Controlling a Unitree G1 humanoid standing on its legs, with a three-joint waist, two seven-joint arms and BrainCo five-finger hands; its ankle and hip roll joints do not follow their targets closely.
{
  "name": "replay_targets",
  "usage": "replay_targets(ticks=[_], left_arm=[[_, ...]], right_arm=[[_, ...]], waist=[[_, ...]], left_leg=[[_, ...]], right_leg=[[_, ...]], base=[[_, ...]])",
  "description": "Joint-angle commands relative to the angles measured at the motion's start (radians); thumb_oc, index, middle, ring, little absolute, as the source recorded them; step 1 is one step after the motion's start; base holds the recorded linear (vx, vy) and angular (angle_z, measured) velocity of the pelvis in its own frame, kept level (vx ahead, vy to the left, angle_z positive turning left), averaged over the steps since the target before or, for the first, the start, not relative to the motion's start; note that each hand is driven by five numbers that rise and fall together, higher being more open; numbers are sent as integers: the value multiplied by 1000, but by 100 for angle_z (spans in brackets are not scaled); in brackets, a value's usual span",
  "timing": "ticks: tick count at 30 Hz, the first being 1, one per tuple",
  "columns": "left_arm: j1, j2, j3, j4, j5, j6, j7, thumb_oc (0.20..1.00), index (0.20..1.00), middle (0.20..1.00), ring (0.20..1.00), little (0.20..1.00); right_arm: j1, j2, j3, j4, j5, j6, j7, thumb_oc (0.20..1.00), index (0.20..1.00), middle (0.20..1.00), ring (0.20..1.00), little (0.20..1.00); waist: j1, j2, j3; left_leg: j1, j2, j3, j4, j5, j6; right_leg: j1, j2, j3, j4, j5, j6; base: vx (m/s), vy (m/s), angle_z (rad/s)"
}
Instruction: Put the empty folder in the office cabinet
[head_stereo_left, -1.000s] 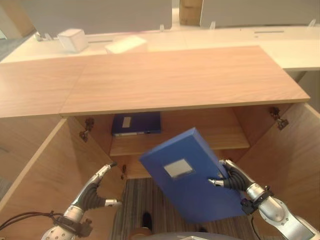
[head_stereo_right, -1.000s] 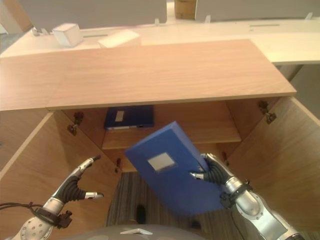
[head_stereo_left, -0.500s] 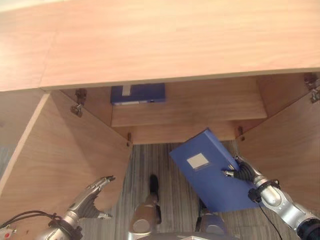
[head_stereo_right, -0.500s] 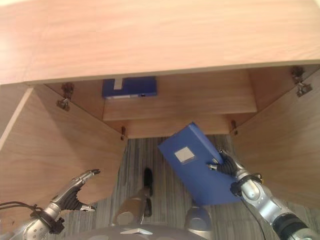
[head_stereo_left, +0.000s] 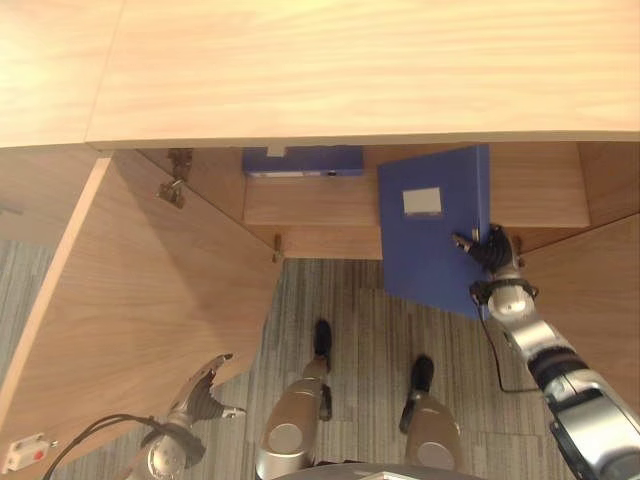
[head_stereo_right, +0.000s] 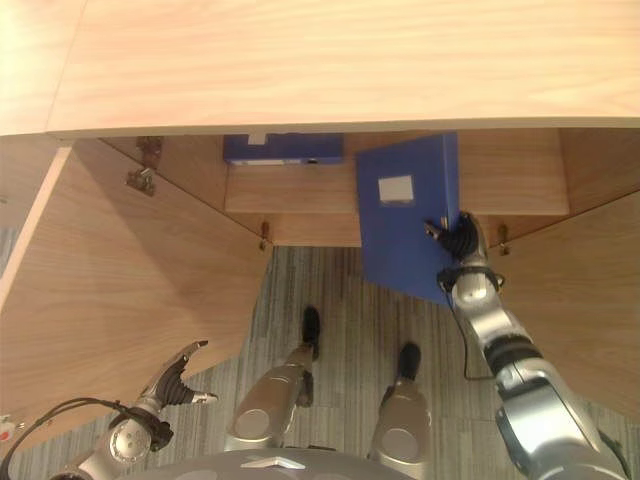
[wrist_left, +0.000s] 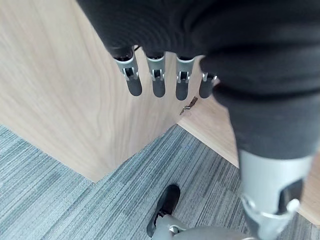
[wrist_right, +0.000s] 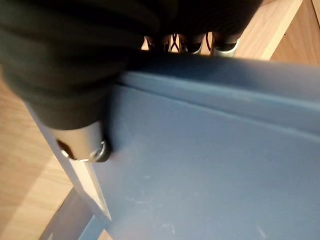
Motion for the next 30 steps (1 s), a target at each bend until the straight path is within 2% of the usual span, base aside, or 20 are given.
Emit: replay_targets(ticks=[1,3,4,7,10,14,17,18,19,21,22,24,27,30], left_arm=[[32,69,-6,6,-34,4,-9,1000,1000,1000,1000,1000],[9,59,-17,21,-41,11,-12,1000,1000,1000,1000,1000],[-13,48,-36,34,-43,17,-17,1000,1000,1000,1000,1000],[-54,23,-57,73,-48,32,-20,1000,1000,1000,1000,1000],[-74,-7,-84,97,-52,40,-15,1000,1000,1000,1000,1000],[-74,-41,-108,108,-55,50,-8,1000,1000,1000,1000,1000],[-81,-48,-120,114,-45,50,-7,1000,1000,1000,1000,1000],[-97,-75,-164,137,-36,54,4,1000,1000,1000,1000,1000],[-97,-75,-164,137,-36,54,4,1000,1000,1000,1000,1000],[-85,-102,-207,153,-33,55,13,1000,1000,1000,1000,1000],[-85,-102,-207,153,-33,55,13,1000,1000,1000,1000,1000],[-94,-130,-248,169,-41,72,30,1000,1000,1000,1000,1000],[-109,-162,-284,185,-45,80,50,1000,1000,1000,1000,1000],[-126,-183,-315,194,-46,86,61,1000,1000,1000,1000,1000]], right_arm=[[-3,-15,-73,-26,162,-36,-51,200,200,200,200,200],[-22,-14,-95,-5,206,-42,-60,200,200,200,200,200],[-58,-16,-138,42,272,-47,-76,200,200,200,200,200],[-133,-9,-201,145,386,-58,-93,200,200,200,200,200],[-175,-10,-269,236,494,-66,-115,200,200,200,200,200],[-185,-22,-348,285,604,-88,-152,200,200,200,200,200],[-177,-26,-366,290,622,-96,-165,200,200,200,200,200],[-176,-30,-418,287,674,-129,-213,200,200,200,200,200],[-176,-30,-418,287,674,-129,-213,200,200,200,200,200],[-227,-29,-413,319,690,-132,-263,200,200,200,200,200],[-227,-29,-413,319,690,-132,-263,200,200,200,200,200],[-307,-18,-415,387,738,-135,-313,200,200,200,200,200],[-401,-7,-409,437,804,-157,-354,200,200,200,200,200],[-481,11,-399,459,836,-177,-394,200,200,200,200,200]], waist=[[31,-29,-52],[27,-27,-49],[23,-33,-49],[26,-36,-53],[28,-35,-51],[23,-29,-42],[22,-32,-44],[20,-37,-54],[20,-37,-54],[16,-15,-70],[16,-15,-70],[13,10,-71],[15,49,-58],[25,83,-49]], left_leg=[[9,-31,-29,139,-199,-18],[1,-37,-43,151,-208,-23],[-8,-47,-61,165,-222,-33],[-22,-31,-89,195,-252,-50],[-2,-12,-114,217,-287,-69],[36,7,-138,243,-327,-90],[37,5,-146,248,-336,-94],[23,-8,-181,270,-360,-102],[23,-8,-181,270,-360,-102],[15,-1,-196,264,-365,-111],[15,-1,-196,264,-365,-111],[11,18,-202,248,-354,-123],[14,57,-205,207,-329,-135],[6,77,-206,178,-309,-140]], right_leg=[[-89,-39,36,-81,118,37],[-78,-43,30,-130,129,37],[-83,-55,43,-218,158,45],[-106,-70,30,-334,221,60],[-127,-86,6,-403,254,74],[-167,-105,-22,-424,279,86],[-163,-106,-17,-430,277,88],[-153,-115,5,-430,322,95],[-153,-115,5,-430,322,95],[-156,-110,-3,-427,329,92],[-156,-110,-3,-427,329,92],[-163,-97,-17,-421,318,84],[-193,-61,-17,-399,290,64],[-225,-40,-6,-370,257,49]], base=[[63,-29,9],[52,-76,21],[115,-175,50],[137,-170,65],[202,-174,55],[173,-132,36],[136,-150,34],[224,-282,41],[221,-266,-8],[169,-137,5],[176,-147,28],[112,-119,16],[70,-99,-1],[38,-54,-3]])
